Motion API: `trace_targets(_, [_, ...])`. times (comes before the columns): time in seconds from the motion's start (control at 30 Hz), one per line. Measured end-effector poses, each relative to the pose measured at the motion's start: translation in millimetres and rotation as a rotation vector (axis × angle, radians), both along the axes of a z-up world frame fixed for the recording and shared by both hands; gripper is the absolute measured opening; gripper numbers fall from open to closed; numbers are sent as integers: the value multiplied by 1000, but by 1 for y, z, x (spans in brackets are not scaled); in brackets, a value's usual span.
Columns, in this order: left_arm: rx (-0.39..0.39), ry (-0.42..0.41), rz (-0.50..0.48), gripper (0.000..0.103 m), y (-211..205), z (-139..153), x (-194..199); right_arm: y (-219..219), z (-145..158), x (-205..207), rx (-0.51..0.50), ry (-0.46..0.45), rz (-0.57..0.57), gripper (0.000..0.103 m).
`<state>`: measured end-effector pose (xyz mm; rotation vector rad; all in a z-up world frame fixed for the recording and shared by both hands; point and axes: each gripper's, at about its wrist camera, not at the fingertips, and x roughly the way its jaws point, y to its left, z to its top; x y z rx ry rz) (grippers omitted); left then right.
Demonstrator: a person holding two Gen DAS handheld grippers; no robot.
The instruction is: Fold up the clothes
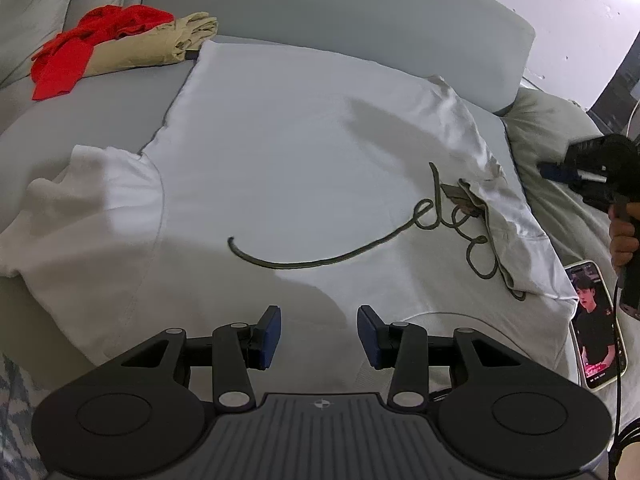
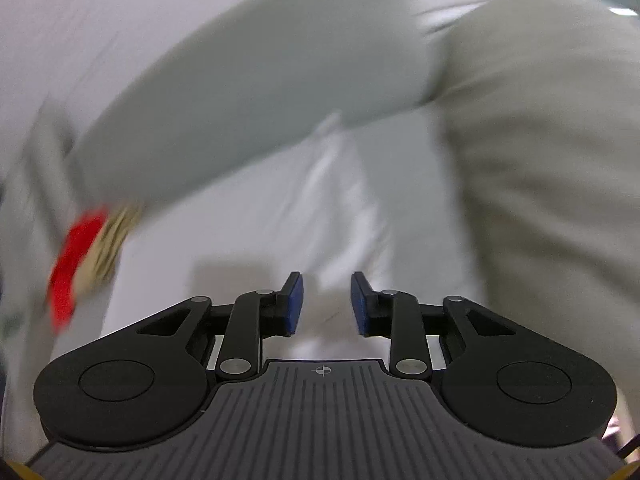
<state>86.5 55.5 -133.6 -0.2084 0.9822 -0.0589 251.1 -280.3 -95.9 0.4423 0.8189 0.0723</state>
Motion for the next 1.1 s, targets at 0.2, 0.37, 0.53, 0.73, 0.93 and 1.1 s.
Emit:
trace_targets(0.2, [9,3,-27,41,-7,3,-3,9,-32,-1,-113,168,77,9])
trace_targets(0.37, [13,11,-8,41,-6,3,-9,22,-26,-9,-321,173,82,19])
trace_targets(0.53, [8,11,-4,41,-8,5,-14,29,-18,-19,-99,174,174,19])
trace_targets(0.73, [-10,-5,48,43,4,13,-23,68,-14,-39,-53,337,364,20])
trace_targets(0.93, [-61,3,169,43,23,12,-38,56,0,-62,-117,285,202,21])
trace_targets(1.1, [-169,24,265,43,48,5,-56,68,-6,-91,-175,426,291,21])
